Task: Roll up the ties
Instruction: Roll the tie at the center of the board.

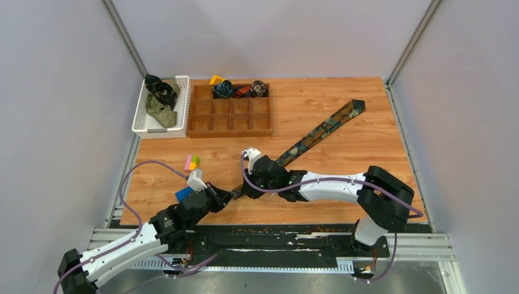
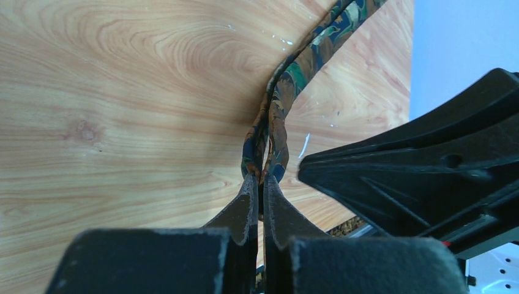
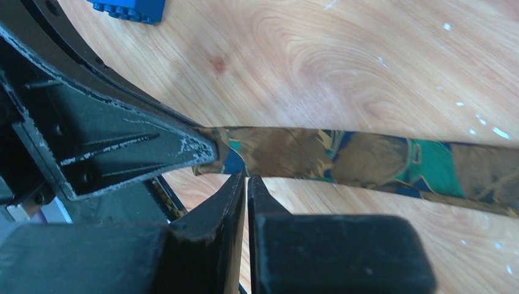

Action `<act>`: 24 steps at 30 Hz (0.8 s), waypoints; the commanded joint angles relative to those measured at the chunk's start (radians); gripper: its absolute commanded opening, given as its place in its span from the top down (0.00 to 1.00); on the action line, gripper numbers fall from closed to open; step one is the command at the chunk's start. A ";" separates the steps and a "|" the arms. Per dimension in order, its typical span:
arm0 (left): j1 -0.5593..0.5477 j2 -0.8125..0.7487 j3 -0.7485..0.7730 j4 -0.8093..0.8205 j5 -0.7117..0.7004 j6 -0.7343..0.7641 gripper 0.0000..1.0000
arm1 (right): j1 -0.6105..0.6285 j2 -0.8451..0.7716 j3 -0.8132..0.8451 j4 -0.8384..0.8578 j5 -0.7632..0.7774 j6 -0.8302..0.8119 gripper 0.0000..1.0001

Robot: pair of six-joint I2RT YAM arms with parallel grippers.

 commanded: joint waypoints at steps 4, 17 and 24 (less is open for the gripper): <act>0.004 -0.025 -0.017 -0.159 -0.027 0.011 1.00 | 0.021 0.095 0.084 0.106 -0.044 0.039 0.97; 0.004 -0.015 0.015 -0.249 -0.008 0.019 1.00 | 0.024 0.198 0.115 0.088 -0.030 0.032 1.00; 0.004 0.005 0.056 -0.389 -0.054 0.028 1.00 | 0.024 0.070 0.127 -0.001 0.023 0.007 1.00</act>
